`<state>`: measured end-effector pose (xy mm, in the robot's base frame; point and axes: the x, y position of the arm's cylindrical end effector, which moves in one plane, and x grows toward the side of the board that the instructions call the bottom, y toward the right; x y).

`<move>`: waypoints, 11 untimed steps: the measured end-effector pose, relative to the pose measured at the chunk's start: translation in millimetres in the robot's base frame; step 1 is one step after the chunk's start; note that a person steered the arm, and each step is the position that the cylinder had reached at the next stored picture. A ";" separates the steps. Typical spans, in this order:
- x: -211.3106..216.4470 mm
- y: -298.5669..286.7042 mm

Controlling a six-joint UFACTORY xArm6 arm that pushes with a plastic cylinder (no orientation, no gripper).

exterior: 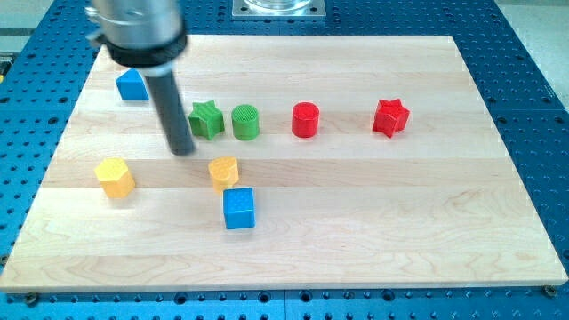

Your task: Push the heart towards the hexagon

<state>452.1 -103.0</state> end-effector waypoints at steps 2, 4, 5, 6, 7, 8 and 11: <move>14.1 104.4; 26.8 46.2; 33.7 69.8; 50.5 82.0; 54.7 59.9; 55.9 42.9; 47.0 21.1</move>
